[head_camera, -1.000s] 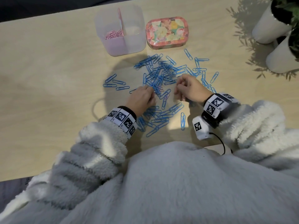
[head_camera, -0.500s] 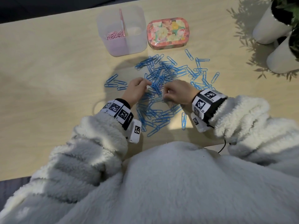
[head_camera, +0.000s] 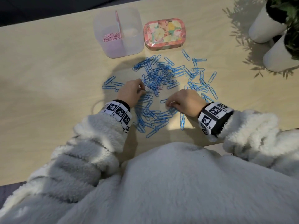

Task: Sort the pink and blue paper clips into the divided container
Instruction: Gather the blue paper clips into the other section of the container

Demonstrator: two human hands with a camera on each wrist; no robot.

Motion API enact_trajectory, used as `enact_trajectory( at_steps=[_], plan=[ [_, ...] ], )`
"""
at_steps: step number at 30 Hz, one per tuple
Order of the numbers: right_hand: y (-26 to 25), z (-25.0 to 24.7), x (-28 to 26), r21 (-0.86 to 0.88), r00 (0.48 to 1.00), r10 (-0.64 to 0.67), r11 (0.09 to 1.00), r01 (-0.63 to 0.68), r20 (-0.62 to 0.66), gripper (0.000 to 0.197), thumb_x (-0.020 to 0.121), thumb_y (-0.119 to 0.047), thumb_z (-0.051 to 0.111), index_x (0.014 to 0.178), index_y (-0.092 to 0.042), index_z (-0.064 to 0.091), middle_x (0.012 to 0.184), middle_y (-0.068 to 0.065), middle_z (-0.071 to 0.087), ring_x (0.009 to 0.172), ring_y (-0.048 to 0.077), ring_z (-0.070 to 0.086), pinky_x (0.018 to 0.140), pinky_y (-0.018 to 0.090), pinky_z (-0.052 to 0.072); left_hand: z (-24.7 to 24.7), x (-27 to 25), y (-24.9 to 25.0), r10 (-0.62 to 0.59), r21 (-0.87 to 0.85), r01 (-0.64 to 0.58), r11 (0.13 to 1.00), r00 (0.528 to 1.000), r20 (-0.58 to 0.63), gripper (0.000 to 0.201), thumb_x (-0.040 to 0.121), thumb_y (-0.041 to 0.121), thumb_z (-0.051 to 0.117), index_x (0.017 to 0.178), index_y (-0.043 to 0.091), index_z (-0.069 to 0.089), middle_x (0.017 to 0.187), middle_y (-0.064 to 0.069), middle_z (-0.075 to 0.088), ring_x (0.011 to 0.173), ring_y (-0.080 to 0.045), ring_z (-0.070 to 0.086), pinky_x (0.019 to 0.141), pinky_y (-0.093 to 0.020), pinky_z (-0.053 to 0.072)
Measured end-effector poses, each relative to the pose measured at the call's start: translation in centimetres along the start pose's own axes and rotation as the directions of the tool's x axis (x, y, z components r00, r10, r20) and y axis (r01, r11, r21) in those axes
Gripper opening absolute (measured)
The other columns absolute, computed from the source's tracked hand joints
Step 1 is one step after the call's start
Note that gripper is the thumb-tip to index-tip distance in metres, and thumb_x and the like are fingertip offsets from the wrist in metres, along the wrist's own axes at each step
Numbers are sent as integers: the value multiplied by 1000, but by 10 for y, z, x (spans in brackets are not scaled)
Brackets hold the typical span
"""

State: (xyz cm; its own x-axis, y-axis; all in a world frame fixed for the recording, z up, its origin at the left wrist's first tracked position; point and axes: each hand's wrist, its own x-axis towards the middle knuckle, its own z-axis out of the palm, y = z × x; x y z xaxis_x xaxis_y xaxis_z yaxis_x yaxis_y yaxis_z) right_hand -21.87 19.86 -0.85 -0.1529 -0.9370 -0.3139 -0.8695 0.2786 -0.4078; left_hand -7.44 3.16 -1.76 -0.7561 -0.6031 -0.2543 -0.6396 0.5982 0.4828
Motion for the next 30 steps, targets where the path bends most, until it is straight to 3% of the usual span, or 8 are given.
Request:
enact_trajectory(
  at_steps=[5, 8, 12, 14, 17, 21, 25, 30],
  plan=[
    [5, -4, 5, -37, 998, 38, 999, -37, 44, 15, 87, -21, 55, 97, -18, 66, 95, 5, 68, 96, 28, 60, 75, 33, 42, -2, -4, -1, 23, 65, -21, 998, 999, -25, 11, 90, 22, 53, 96, 14, 57, 83, -3, 53, 80, -24, 53, 67, -33, 39],
    [6, -3, 8, 234, 998, 54, 971, -50, -11, 4, 83, -9, 56, 84, -8, 59, 66, -2, 52, 69, 25, 52, 63, 31, 41, 5, -6, 13, 102, 73, -103, 992, 995, 20, 20, 90, 34, 54, 95, 15, 58, 92, -4, 59, 88, -22, 57, 67, -30, 36],
    [7, -11, 23, 522, 970, 206, 846, -111, -126, 10, 83, -2, 52, 77, -11, 52, 63, -3, 50, 56, 12, 47, 57, 23, 36, 17, -3, 28, -5, 93, 9, 996, 999, -44, 36, 85, 51, 53, 87, 16, 59, 94, -3, 64, 87, -23, 58, 65, -29, 35],
    [5, -14, 29, 625, 958, 275, 762, -167, -79, 13, 86, 2, 46, 83, -10, 51, 62, 1, 54, 43, 0, 48, 48, 21, 38, 19, 2, 32, -85, 55, 88, 995, 995, -48, 31, 84, 47, 56, 85, 17, 58, 94, -4, 64, 88, -24, 58, 67, -30, 37],
    [0, -16, 38, 734, 932, 361, 625, -265, 29, 21, 88, 3, 37, 84, -9, 54, 61, 4, 55, 29, 1, 40, 32, 12, 31, 17, 8, 31, -181, -69, 180, 981, 983, -18, 19, 83, 37, 59, 78, 19, 58, 86, -2, 61, 87, -24, 60, 68, -29, 40],
    [-6, -15, 52, 496, 946, 312, 837, -231, -86, 18, 80, -17, 57, 80, -2, 67, 60, 0, 56, 55, 6, 50, 52, 19, 36, 5, 11, 19, -228, -234, 214, 948, 973, -34, 13, 82, 30, 61, 78, 17, 62, 83, -4, 59, 83, -23, 58, 69, -29, 41],
    [-10, -10, 55, 358, 924, 362, 885, -299, -124, 12, 77, -22, 66, 86, -15, 69, 67, -7, 52, 72, 19, 53, 62, 25, 35, -7, 10, 5, -252, -186, 227, 956, 961, -119, 13, 85, 30, 58, 89, 17, 62, 78, 0, 54, 76, -21, 53, 66, -29, 37],
    [-19, -8, 57, 280, 921, 349, 914, -294, -172, 20, 75, -31, 70, 94, -24, 69, 100, 1, 66, 92, 23, 59, 69, 26, 37, 1, 2, 11, 40, 46, -36, 998, 997, -71, 11, 86, 24, 56, 95, 20, 62, 83, -1, 56, 87, -25, 57, 66, -31, 37]
  ],
)
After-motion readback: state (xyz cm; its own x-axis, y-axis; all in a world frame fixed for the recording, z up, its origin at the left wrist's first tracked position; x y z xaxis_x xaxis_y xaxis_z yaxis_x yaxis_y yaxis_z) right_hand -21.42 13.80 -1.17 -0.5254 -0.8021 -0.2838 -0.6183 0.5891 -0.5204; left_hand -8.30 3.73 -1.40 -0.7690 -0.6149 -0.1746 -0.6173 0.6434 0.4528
